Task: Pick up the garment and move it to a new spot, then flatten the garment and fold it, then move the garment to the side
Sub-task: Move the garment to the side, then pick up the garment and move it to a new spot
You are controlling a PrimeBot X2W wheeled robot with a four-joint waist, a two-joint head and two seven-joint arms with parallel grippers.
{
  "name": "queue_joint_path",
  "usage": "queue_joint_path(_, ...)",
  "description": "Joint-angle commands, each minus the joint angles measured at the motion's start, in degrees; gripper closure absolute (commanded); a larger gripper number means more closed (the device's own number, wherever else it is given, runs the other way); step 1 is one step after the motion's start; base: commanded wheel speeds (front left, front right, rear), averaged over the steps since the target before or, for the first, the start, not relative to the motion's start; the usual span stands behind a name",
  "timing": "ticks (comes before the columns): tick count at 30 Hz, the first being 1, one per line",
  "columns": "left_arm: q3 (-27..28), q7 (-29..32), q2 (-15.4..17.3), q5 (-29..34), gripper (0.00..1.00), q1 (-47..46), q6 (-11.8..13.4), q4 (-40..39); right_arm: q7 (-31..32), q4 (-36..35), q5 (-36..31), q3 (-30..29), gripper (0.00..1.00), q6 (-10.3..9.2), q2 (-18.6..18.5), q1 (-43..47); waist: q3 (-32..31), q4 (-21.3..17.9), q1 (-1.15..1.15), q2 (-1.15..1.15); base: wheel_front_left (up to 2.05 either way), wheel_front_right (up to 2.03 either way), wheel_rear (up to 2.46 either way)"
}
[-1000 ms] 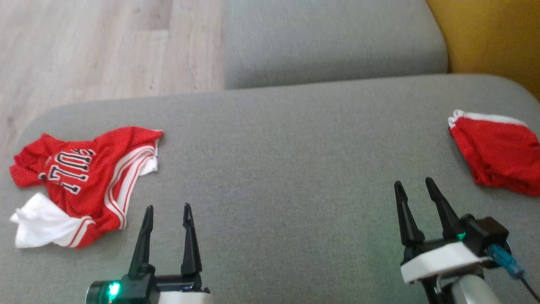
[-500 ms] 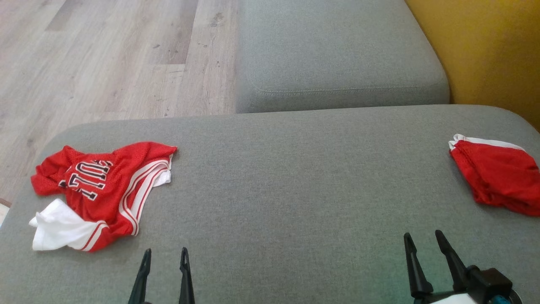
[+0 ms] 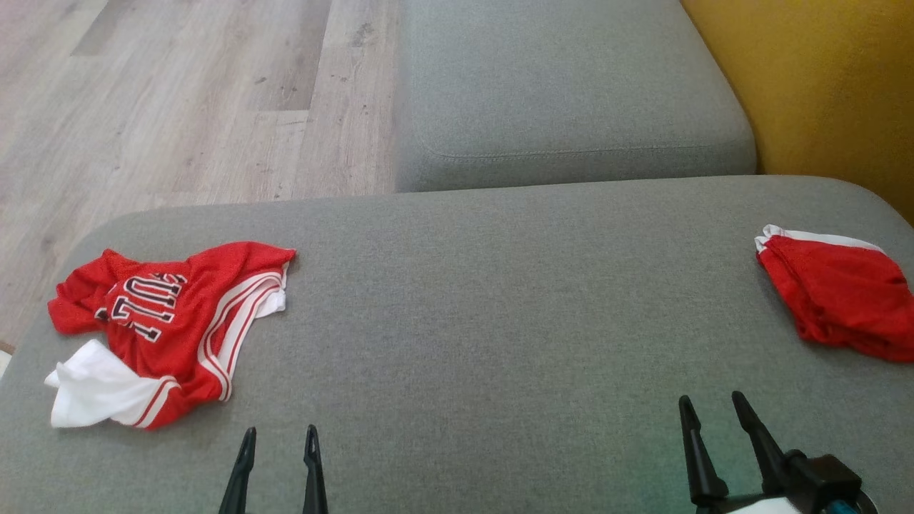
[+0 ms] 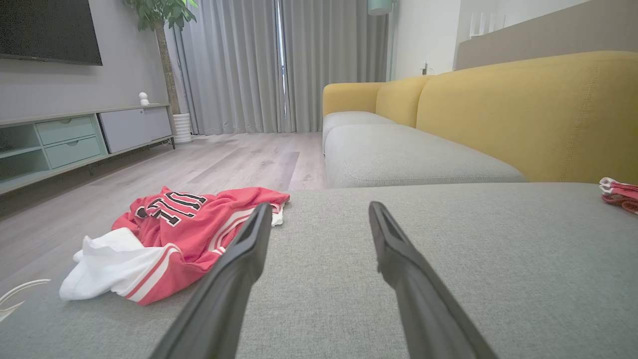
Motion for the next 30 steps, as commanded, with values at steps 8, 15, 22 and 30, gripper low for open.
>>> queue_joint_path(8, 2.1, -0.3, -0.4, -0.1, 0.00, -2.6, 0.1, -1.6, -0.6, -1.6, -0.8, 1.6, 0.00, 0.39, 0.1, -1.8, 0.3, -0.5, 0.00, 0.00, 0.00, 0.00, 0.00)
queue_joint_path(15, 2.1, -0.3, -0.4, 0.0, 0.00, -2.7, 0.0, -1.4, -0.6, -1.6, -0.9, 1.6, 0.00, 0.39, 0.1, -2.0, 0.7, -0.3, 0.00, 0.00, 0.00, 0.00, 0.00)
queue_joint_path(22, 1.6, -0.3, -0.4, -0.4, 0.00, -3.5, 0.5, -1.4, -0.6, -1.5, -0.8, 2.2, 0.00, 0.39, 0.2, -1.9, 1.6, 3.7, 0.00, 0.00, 0.00, 0.00, 0.00)
queue_joint_path(30, 2.1, -0.3, -0.4, -0.3, 0.00, -3.6, 1.0, -1.9, -0.6, -1.6, -0.3, 4.0, 0.00, 0.39, 0.3, -2.9, 3.0, 12.6, 0.00, 0.00, 0.00, 0.00, 0.00)
